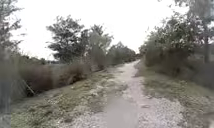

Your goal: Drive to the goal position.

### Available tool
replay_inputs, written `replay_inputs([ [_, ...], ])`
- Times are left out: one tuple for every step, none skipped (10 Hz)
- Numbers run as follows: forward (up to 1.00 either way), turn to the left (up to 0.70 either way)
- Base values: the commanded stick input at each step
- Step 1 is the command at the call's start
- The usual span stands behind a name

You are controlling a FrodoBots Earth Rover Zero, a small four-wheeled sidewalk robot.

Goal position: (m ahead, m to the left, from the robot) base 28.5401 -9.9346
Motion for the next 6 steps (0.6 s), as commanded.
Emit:
replay_inputs([
  [0.7,0.0],
  [0.7,0.0],
  [0.7,0.0],
  [0.7,0.0],
  [0.7,0.0],
  [0.7,0.0],
])
